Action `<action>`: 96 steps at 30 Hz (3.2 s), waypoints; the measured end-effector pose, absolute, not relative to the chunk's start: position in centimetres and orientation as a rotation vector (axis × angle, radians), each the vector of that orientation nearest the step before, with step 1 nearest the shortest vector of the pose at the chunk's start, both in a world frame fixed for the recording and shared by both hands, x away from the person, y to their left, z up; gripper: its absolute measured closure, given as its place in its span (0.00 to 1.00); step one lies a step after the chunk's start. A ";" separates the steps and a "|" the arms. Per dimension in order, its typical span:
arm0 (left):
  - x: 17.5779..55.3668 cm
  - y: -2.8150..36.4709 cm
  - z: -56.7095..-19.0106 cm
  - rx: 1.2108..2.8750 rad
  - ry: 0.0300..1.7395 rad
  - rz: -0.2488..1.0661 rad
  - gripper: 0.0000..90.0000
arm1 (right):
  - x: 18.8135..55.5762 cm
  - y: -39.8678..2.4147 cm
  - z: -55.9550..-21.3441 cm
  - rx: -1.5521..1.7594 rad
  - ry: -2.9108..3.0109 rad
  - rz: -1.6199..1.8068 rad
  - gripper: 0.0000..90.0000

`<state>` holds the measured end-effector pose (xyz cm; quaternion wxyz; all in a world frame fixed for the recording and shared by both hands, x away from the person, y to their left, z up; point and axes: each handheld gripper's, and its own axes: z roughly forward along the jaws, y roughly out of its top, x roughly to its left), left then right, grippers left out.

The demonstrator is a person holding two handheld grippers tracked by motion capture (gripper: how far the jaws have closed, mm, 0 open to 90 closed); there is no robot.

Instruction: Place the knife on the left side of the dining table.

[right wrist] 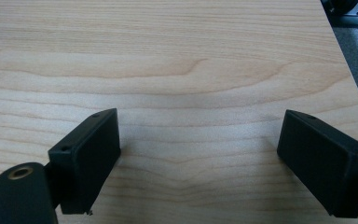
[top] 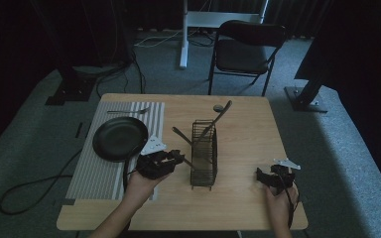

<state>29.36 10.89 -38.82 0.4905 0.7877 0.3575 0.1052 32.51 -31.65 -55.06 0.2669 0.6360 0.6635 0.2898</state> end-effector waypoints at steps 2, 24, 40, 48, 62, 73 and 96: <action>29.5 11.0 -38.8 1.898 0.875 0.217 0.84 | 32.5 -31.7 -55.1 1.716 1.791 0.782 0.14; 28.4 10.2 -35.4 1.863 0.770 0.285 0.93 | 32.5 -31.7 -55.1 1.716 1.791 0.782 0.14; 26.9 11.7 -31.3 1.787 0.708 0.307 0.93 | 32.5 -31.7 -55.1 1.717 1.790 0.783 0.14; 25.8 13.4 -29.6 1.766 0.704 0.368 0.93 | 32.5 -31.7 -55.1 1.716 1.790 0.782 0.14; 25.1 17.1 -29.5 1.744 0.777 0.423 0.93 | 32.5 -31.7 -55.1 1.716 1.791 0.782 0.14; 25.2 19.7 -31.3 1.741 0.862 0.424 0.93 | 32.5 -31.7 -55.1 1.717 1.790 0.783 0.14; 26.1 24.8 -37.5 1.746 1.101 0.408 0.93 | 32.5 -31.7 -55.1 1.716 1.791 0.782 0.14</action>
